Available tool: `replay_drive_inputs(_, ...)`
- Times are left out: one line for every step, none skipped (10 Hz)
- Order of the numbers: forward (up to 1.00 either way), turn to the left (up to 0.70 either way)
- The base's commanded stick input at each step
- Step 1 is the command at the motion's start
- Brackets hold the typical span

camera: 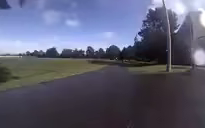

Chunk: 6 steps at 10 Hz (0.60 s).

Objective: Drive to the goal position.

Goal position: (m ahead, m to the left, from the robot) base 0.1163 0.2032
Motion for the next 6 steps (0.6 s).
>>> replay_drive_inputs(0.02,0.0)
replay_drive_inputs(0.0,0.0)
replay_drive_inputs(0.0,0.0)
replay_drive_inputs(0.0,0.0)
replay_drive_inputs(0.0,0.0)
replay_drive_inputs(0.0,0.0)
